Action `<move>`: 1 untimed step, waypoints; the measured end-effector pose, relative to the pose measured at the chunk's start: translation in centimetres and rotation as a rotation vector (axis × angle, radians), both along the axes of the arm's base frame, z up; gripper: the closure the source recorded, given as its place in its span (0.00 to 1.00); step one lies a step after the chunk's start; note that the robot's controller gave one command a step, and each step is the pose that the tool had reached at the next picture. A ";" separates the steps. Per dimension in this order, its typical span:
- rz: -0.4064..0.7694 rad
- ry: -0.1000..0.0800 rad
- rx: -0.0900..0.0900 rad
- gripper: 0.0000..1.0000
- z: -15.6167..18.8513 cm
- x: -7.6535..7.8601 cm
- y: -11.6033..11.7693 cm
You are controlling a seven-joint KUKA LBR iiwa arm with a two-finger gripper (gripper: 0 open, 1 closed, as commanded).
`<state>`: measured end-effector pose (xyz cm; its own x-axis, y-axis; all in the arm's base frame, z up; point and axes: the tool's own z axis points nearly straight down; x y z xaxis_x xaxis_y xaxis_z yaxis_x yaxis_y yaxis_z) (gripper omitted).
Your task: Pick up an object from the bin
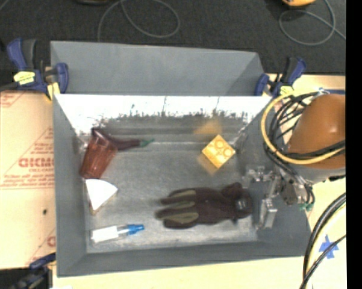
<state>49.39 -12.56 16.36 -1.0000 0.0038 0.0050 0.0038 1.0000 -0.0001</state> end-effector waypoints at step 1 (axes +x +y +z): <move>0.004 -0.008 -0.002 0.00 0.4 0.2 0.0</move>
Offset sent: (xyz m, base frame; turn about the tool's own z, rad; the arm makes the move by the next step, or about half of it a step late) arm 0.0631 0.0140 -0.0897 -0.6850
